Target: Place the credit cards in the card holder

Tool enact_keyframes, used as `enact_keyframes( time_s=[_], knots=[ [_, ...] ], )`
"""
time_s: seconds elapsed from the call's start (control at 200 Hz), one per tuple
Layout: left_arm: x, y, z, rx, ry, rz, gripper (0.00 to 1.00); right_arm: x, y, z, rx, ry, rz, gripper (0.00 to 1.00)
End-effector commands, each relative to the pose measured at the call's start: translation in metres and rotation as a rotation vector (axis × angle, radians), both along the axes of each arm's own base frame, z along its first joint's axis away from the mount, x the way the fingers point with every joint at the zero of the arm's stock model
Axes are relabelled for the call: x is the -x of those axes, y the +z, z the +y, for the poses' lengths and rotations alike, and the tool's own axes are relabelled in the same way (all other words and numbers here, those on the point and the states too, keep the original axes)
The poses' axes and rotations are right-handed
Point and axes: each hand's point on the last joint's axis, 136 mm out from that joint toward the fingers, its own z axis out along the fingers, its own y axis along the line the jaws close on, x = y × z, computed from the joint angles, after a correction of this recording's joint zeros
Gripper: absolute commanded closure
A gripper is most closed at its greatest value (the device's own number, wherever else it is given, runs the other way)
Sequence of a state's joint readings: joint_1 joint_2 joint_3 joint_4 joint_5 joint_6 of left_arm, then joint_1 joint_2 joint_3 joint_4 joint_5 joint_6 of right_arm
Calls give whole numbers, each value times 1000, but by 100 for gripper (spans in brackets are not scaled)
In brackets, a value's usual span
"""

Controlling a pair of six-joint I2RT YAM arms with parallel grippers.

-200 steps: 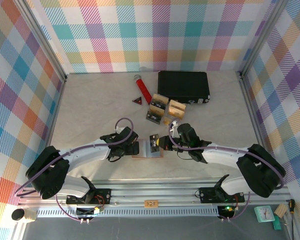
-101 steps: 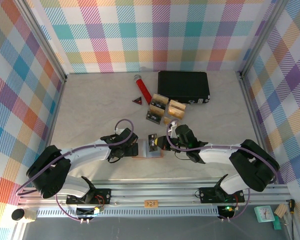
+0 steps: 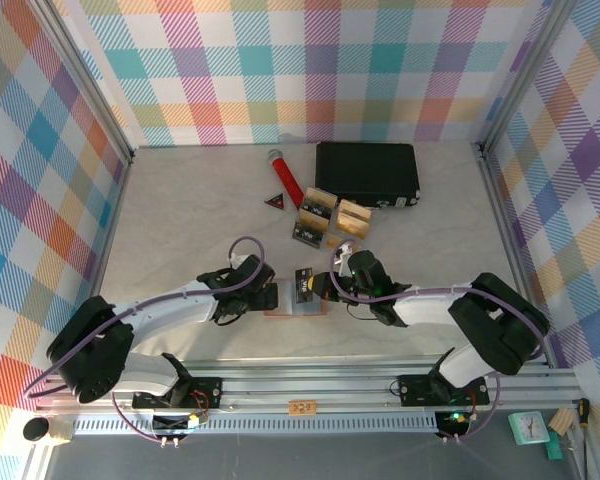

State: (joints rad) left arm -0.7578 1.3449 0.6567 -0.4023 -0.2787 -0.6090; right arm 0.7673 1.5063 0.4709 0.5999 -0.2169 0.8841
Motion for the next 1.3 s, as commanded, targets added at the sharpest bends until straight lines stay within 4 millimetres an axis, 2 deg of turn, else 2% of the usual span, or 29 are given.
enact_keyframes(
  time_s=[0.0, 0.35, 1.295],
  knots=[
    [5, -11, 3, -33, -14, 14, 0, -1, 6, 6, -41, -1, -20, 100],
    [12, -22, 17, -84, 5, 29, 0, -3, -4, 7, -63, -17, -20, 100],
    [15, -26, 19, -94, 5, 35, 0, -5, -18, 16, -94, -32, 10, 100]
  ],
)
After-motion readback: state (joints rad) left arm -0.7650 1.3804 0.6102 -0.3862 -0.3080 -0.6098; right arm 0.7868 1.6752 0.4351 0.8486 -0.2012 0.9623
